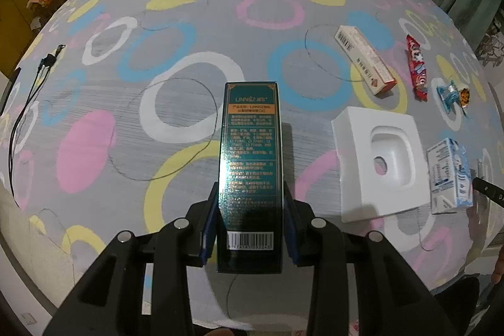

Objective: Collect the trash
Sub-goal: 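Reach the left tool to the dark green box while the right tool reaches the white packet, then close the left tool on the green box while the right tool grips the white packet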

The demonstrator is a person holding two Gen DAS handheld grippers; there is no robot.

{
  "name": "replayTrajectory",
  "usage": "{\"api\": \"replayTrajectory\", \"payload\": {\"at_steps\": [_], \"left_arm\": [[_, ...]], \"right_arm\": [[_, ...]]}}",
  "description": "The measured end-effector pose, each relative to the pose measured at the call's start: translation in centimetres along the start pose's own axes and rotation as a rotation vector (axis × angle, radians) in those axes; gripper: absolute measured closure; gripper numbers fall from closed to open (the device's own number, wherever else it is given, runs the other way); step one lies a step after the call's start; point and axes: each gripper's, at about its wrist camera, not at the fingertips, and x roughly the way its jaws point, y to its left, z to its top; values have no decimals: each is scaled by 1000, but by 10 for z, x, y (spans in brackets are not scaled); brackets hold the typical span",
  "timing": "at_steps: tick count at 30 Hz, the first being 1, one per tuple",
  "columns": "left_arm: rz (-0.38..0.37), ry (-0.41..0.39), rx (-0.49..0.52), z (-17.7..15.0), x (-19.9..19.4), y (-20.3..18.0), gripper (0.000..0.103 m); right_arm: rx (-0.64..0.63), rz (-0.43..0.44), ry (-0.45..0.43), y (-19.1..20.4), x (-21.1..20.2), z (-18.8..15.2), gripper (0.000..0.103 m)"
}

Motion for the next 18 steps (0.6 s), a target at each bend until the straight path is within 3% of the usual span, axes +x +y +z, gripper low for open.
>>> {"api": "replayTrajectory", "payload": {"at_steps": [18], "left_arm": [[-13, -101, 47, -38, -63, -36, 68]], "right_arm": [[-32, 51, -101, 6, -56, -35, 66]]}}
